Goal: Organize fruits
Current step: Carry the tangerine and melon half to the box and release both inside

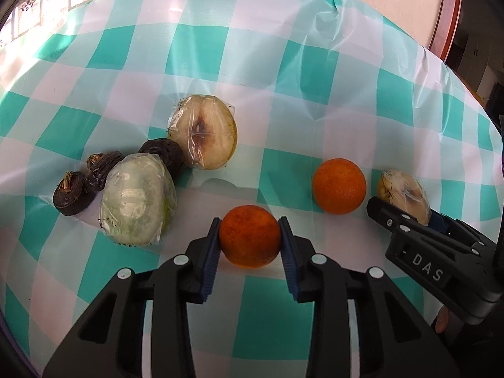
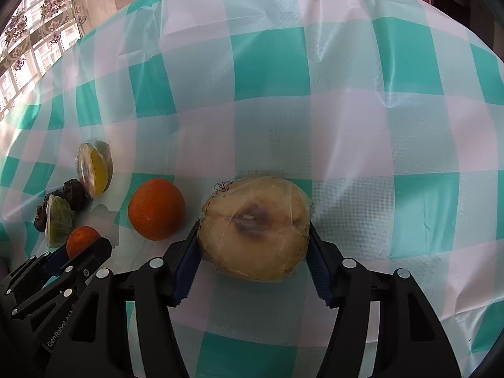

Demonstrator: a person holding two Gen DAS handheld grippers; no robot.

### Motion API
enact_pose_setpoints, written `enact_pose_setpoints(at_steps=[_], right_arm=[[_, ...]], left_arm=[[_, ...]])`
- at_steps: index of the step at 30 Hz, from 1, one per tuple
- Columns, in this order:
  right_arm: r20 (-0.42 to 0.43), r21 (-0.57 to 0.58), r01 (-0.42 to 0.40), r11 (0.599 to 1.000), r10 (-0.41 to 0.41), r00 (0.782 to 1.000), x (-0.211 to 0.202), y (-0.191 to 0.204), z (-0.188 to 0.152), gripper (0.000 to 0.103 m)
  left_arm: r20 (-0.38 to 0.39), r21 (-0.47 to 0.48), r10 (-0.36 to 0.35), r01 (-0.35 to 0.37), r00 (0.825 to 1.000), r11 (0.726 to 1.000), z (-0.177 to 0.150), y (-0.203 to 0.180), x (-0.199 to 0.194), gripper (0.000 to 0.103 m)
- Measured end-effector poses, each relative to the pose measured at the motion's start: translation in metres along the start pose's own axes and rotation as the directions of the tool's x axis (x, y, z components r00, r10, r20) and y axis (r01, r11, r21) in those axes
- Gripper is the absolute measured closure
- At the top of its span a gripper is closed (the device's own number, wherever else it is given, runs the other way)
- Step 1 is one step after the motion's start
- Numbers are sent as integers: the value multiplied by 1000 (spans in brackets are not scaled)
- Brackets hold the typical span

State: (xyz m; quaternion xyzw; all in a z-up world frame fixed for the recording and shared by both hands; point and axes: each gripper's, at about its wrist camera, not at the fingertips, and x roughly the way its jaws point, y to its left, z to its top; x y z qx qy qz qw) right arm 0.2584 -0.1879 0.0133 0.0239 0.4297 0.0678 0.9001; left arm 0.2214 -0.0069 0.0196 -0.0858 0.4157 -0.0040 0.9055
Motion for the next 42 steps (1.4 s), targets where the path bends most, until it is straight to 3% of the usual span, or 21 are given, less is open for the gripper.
enact_pose_setpoints(at_steps=[5, 13, 23, 29, 42], right_arm=[[28, 73, -2, 997, 0, 1000, -3, -10, -3, 43], [132, 260, -147, 954, 116, 984, -23, -50, -17, 43], [135, 199, -274, 941, 251, 959, -56, -33, -53, 43], [110, 182, -284, 941, 268, 957, -78, -14, -88, 43], [48, 95, -290, 952, 286, 957, -124, 34, -159, 43]], left_arm=[[40, -45, -45, 47, 998, 998, -6, 21, -13, 68], [51, -58, -40, 43, 998, 997, -26, 27, -34, 68], [72, -132, -67, 76, 995, 988, -65, 25, -70, 68], [69, -174, -92, 103, 993, 979, -95, 27, -89, 68], [61, -158, -92, 101, 994, 982, -163, 42, -145, 68]])
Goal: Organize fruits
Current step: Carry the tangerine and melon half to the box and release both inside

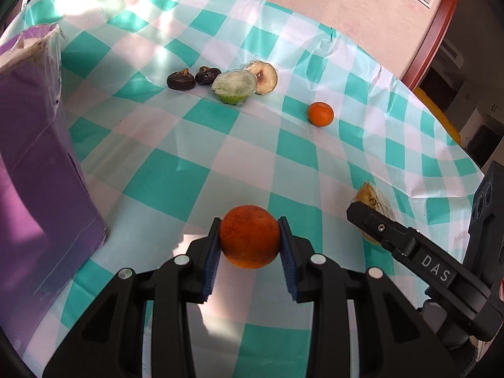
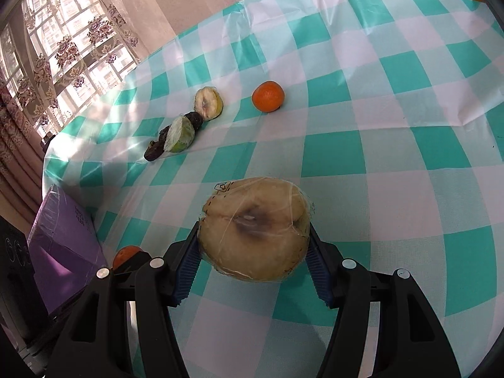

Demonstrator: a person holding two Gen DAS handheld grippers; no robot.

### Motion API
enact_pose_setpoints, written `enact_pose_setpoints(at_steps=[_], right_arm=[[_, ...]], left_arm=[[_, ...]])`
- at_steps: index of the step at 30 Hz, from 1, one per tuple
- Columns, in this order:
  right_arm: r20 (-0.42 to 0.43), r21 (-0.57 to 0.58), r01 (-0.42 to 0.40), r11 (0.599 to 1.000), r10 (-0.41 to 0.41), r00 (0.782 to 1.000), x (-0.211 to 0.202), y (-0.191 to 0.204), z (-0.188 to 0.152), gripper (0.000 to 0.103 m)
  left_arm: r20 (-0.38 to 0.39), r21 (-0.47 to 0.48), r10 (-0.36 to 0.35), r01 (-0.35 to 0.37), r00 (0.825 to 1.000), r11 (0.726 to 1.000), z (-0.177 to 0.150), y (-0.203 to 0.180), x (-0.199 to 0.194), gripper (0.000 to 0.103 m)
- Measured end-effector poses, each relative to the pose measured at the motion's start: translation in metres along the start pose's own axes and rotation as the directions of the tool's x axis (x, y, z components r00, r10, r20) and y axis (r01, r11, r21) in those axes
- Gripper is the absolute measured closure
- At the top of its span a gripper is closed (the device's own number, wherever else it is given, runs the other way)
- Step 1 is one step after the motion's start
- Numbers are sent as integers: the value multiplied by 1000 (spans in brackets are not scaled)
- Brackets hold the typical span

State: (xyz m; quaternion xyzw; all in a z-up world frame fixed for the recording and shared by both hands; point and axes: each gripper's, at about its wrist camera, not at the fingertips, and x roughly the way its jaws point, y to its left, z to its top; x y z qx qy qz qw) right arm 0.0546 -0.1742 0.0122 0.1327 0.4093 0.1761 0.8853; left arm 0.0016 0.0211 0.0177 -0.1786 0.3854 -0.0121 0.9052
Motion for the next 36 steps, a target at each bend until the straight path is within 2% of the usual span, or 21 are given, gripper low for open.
enact_pose_setpoints(at_steps=[6, 11, 17, 23, 29, 33, 36], right_arm=[[-1, -7, 0, 1000, 0, 1000, -11, 9, -18, 43], [-13, -31, -6, 999, 6, 1000, -18, 20, -32, 43], [7, -66, -19, 998, 20, 1000, -27, 36, -46, 43], [31, -83, -69, 994, 72, 997, -31, 52, -53, 43], [60, -112, -124, 986, 131, 989, -38, 70, -61, 43], [89, -112, -143, 983, 153, 984, -43, 73, -62, 43], [110, -119, -162, 980, 175, 978, -47, 78, -64, 43]], left_arm=[[23, 14, 19, -19, 1000, 1000, -22, 9, -27, 68], [75, 23, 36, -38, 997, 999, -35, 17, -48, 68], [153, -28, 18, -14, 988, 1000, -42, 34, -72, 68], [273, 8, 3, -5, 962, 1000, -54, 35, -98, 68], [328, 28, 18, -29, 944, 999, -60, 34, -112, 68], [360, 32, 67, -84, 931, 996, -63, 36, -122, 68], [403, 32, 105, -129, 909, 991, -63, 38, -135, 68]])
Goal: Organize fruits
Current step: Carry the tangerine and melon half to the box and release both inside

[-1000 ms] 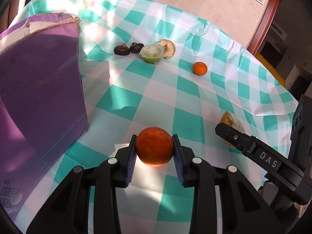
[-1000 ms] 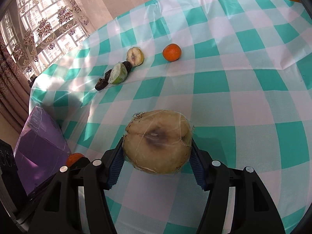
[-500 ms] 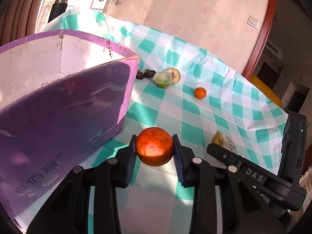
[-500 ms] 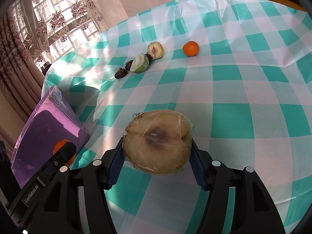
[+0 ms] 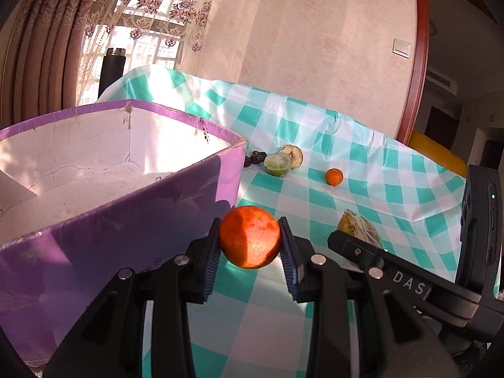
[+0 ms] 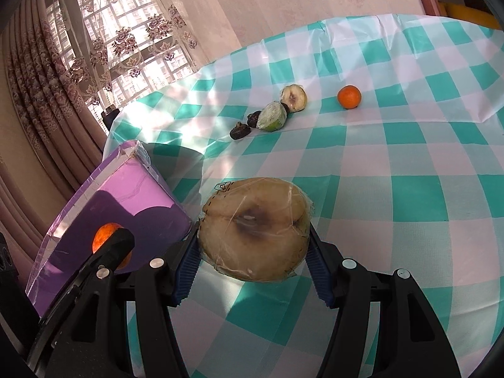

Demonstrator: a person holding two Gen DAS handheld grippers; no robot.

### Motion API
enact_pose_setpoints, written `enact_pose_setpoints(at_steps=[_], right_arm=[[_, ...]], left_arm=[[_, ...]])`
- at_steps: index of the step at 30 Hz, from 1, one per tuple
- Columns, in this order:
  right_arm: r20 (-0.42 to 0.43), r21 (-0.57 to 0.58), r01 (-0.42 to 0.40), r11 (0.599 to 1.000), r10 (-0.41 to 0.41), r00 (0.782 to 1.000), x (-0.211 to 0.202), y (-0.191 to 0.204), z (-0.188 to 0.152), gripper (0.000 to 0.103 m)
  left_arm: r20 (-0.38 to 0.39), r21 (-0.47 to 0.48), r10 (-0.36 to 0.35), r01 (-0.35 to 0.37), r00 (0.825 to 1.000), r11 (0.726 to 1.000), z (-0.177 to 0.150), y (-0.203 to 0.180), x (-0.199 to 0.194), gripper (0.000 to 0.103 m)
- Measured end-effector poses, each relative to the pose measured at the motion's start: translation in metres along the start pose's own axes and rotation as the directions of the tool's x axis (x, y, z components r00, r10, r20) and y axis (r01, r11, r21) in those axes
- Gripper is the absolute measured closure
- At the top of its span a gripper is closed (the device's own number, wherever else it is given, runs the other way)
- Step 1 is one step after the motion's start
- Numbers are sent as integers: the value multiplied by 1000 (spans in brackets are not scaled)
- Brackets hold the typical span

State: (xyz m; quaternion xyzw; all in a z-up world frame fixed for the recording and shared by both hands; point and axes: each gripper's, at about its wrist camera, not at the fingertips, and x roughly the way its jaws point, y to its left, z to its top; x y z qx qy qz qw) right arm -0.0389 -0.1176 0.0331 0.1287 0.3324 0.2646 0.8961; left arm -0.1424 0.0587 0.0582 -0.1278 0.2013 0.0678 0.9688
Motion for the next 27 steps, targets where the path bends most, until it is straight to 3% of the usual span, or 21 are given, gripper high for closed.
enact_pose_setpoints(at_steps=[8, 13, 17, 23, 27], right_arm=[[43, -39, -57, 998, 58, 997, -4, 29, -3, 43], [86, -130, -82, 988, 94, 992, -13, 67, 2, 43], [96, -186, -113, 976, 132, 987, -18, 97, 12, 43], [68, -268, -131, 954, 155, 986, -10, 146, 26, 43], [-19, -366, -98, 925, 98, 995, 11, 185, 32, 43]], left_arm=[[104, -31, 62, -59, 993, 998, 21, 15, -37, 68], [193, -53, 80, -71, 978, 996, 30, 22, -69, 68], [247, -106, 137, -114, 959, 988, 40, 41, -88, 68], [139, -258, 241, -200, 960, 945, 55, 89, -92, 68], [37, -279, 329, -307, 944, 910, 68, 112, -92, 67]])
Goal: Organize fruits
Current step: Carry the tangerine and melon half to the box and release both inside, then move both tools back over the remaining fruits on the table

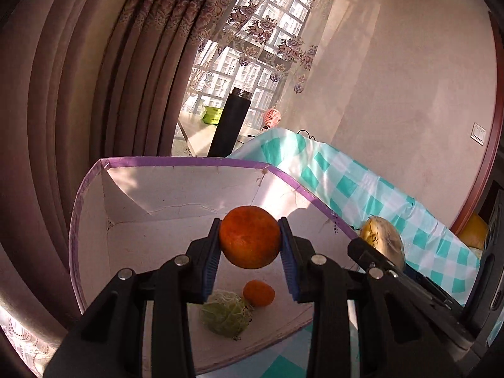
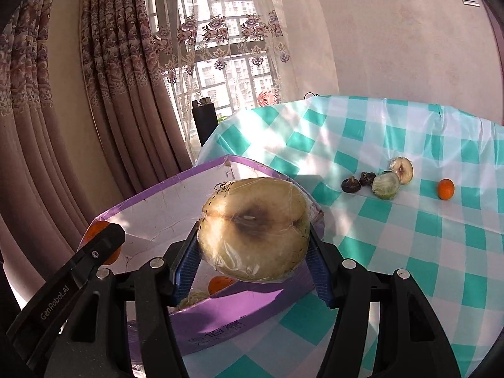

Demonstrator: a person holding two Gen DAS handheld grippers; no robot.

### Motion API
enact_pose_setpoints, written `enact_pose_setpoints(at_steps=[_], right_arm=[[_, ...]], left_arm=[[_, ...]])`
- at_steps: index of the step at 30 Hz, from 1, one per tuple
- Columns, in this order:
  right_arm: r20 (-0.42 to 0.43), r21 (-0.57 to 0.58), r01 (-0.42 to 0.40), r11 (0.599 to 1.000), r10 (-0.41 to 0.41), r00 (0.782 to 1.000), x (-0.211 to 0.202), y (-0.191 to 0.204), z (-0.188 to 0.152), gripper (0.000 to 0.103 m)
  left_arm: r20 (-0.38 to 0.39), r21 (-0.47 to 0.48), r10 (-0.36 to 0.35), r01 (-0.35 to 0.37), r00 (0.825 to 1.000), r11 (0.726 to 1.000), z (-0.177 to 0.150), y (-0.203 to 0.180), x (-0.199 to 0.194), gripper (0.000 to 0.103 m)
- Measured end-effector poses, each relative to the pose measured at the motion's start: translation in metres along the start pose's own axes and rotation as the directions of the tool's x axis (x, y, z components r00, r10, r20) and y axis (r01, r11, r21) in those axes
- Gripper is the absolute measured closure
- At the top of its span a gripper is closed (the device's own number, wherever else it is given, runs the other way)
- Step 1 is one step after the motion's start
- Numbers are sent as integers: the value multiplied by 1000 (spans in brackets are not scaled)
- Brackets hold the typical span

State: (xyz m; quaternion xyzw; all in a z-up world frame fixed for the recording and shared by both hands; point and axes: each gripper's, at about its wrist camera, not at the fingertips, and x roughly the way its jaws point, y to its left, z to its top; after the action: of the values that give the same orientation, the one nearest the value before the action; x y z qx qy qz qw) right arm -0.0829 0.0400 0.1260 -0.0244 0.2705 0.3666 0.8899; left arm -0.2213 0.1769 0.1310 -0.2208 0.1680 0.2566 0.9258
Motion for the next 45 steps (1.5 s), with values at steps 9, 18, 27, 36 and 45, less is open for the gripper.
enact_pose_setpoints(at_steps=[9, 18, 27, 36, 45], right_arm=[[-223, -281, 122, 952, -188, 957, 63, 59, -13, 43], [-237, -366, 162, 916, -260, 936, 75, 67, -16, 31], [-213, -304, 135, 943, -206, 955, 66, 57, -7, 24], [69, -76, 187, 979, -182, 981, 8, -23, -13, 15], [24, 346, 470, 812, -509, 861, -20, -183, -58, 15]], left_arm=[[-244, 39, 116, -110, 963, 993, 17, 35, 39, 60], [-320, -7, 24, -28, 947, 1000, 17, 44, 49, 25], [-300, 17, 59, -56, 952, 998, 15, 36, 46, 3], [32, 119, -42, 38, 999, 992, -1, -7, -3, 2], [-59, 373, -338, 334, 939, 865, -79, -116, 7, 2]])
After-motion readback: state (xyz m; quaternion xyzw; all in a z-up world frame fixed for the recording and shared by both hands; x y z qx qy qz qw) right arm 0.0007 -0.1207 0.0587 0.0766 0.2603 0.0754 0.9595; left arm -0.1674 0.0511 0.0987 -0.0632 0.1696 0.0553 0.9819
